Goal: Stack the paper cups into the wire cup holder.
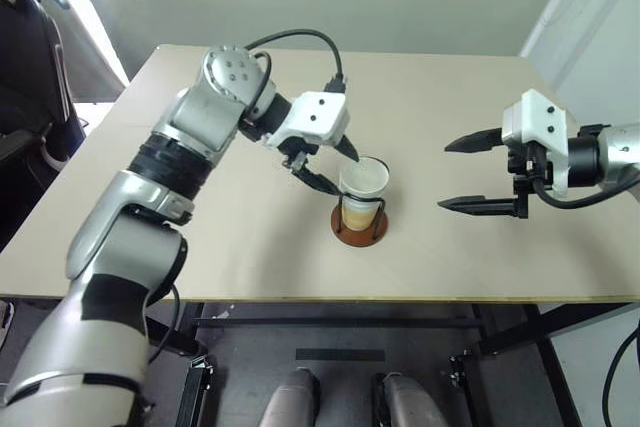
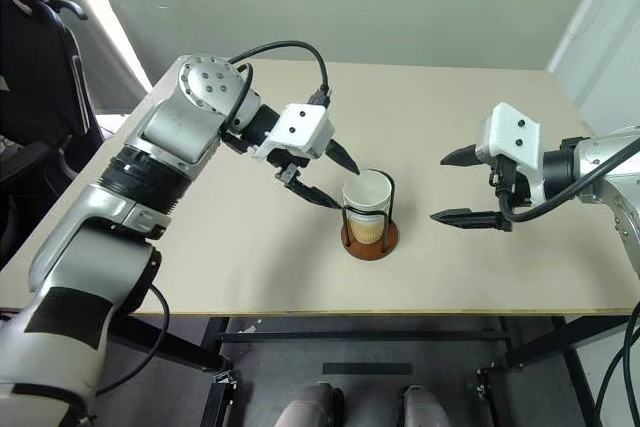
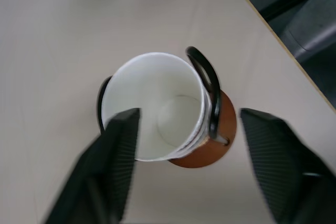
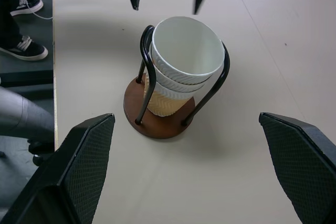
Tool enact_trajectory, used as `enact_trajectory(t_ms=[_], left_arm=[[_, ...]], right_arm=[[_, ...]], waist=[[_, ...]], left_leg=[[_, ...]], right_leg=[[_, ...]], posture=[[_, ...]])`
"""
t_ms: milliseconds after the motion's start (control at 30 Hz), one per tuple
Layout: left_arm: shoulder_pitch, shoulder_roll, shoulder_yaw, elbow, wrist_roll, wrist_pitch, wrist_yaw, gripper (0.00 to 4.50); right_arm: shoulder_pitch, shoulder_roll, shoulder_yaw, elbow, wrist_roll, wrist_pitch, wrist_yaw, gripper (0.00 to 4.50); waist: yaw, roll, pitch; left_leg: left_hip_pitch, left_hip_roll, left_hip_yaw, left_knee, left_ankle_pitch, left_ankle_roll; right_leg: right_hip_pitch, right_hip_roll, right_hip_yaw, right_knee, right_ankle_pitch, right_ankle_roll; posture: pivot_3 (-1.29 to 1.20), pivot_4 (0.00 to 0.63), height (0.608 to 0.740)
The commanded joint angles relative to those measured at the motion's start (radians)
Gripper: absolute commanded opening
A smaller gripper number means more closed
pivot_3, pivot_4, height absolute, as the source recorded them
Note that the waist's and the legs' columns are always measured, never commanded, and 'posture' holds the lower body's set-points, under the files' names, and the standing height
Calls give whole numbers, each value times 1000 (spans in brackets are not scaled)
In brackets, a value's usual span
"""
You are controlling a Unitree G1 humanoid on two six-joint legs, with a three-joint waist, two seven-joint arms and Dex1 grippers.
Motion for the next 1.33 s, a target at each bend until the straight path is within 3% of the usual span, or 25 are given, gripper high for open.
enact_trajectory(t_ms=[33, 167, 333, 633, 800, 1067, 1333], left_arm=[[-40, -29, 65, 21, 22, -22, -10, 4484], [-42, -58, 130, 39, 22, -3, 26, 4484], [-21, -45, 269, 60, 7, 103, 187, 4484], [170, 41, 502, -109, -57, 349, 436, 4484], [321, 39, 673, -205, -81, 443, 716, 4484], [468, -11, 777, -322, -97, 464, 951, 4484], [523, -25, 802, -372, -125, 496, 1033, 4484]], right_arm=[[-2, -18, -49, -14, 6, -6, 1, 4500], [-9, -10, -46, -3, 0, -15, -5, 4500], [-8, 41, -50, 93, -34, -65, -60, 4500], [-41, 134, -44, 370, -121, -183, -123, 4500], [-104, 206, -39, 601, -177, -217, -171, 4500], [-169, 296, -82, 785, -224, -329, -274, 4500], [-159, 365, -159, 788, -193, -326, -378, 4500]], waist=[[0, 0, 0], [-1, 0, 0], [-5, 0, 0], [-9, 0, 0], [-10, 0, 0], [-4, 0, 0], [-3, 0, 0]], left_leg=[[0, 0, 0, 0, 0, 0], [0, 0, 0, 0, 0, 0], [0, 0, 0, 0, 0, 0], [1, 0, 0, 0, 1, -2], [2, 0, 0, 1, 4, -6], [3, -1, 0, 1, 5, -7], [4, -1, 0, -2, 5, -9]], right_leg=[[0, 0, 0, 0, 0, 0], [0, 0, 0, 0, 0, 0], [0, 0, 0, 0, 0, 1], [0, 1, 1, 0, 1, 1], [0, 1, 1, 1, 1, 1], [1, 0, 1, 1, 1, 0], [1, 0, 1, 1, 2, -2]], posture=[[0, 150, 740], [0, 150, 740], [0, 150, 740], [0, 150, 740], [0, 150, 740], [0, 150, 740], [0, 150, 740]])
